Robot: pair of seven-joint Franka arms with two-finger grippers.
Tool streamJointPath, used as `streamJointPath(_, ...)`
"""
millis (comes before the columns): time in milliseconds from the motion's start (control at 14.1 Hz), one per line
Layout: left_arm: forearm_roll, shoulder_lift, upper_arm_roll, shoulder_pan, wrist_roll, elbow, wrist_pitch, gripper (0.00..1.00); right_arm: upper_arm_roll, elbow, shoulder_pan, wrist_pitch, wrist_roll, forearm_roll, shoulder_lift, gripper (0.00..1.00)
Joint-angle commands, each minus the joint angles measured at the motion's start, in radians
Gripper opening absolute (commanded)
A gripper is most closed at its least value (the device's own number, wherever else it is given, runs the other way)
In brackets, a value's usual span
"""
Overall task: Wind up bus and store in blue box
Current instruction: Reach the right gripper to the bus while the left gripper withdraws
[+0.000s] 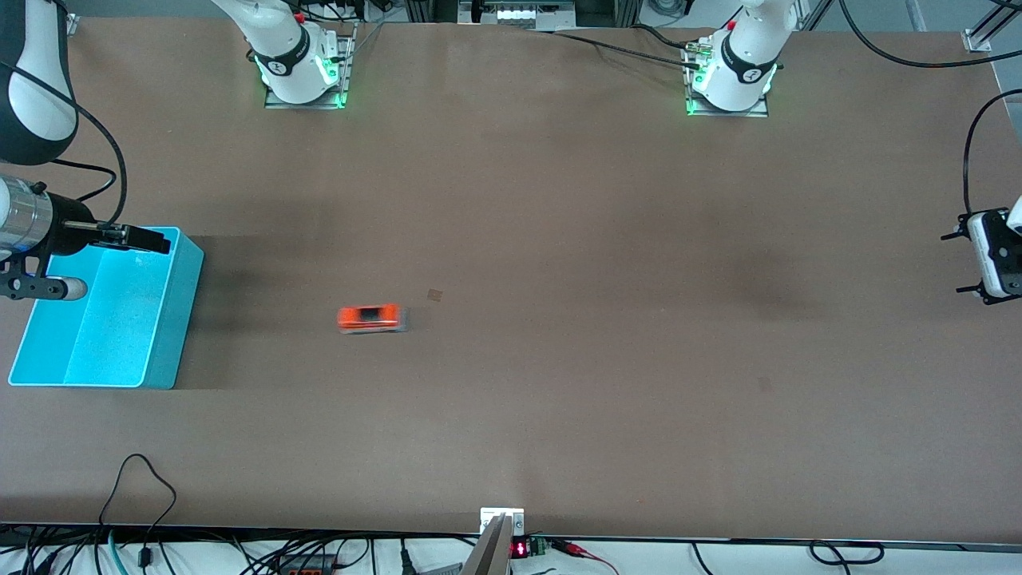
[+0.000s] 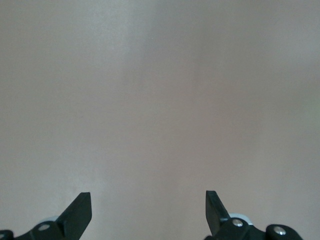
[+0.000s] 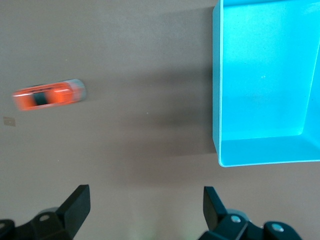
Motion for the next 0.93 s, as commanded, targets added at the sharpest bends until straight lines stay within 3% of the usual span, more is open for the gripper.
streamJointPath(0,0.013,-0.013,-0.036,0.007,-0.092,0.067,-0.104,1.00,0.005,0.005,-0.001,-0.010,-0.003,-0.006,-0.003,1.00)
streamJointPath(356,0.019,-0.013,-0.141,0.007,-0.296,0.173,-0.290,1.00,0.005,0.005,-0.007,-0.009,-0.006,-0.005,-0.003,1.00)
streamJointPath(640,0.019,-0.057,-0.216,0.005,-0.460,0.181,-0.336,1.00,0.005,0.006,-0.004,-0.007,-0.032,0.003,-0.003,1.00)
streamJointPath(854,0.019,-0.103,-0.303,0.005,-0.710,0.186,-0.399,1.00,0.006,0.006,0.000,0.010,-0.145,0.007,0.009,1.00)
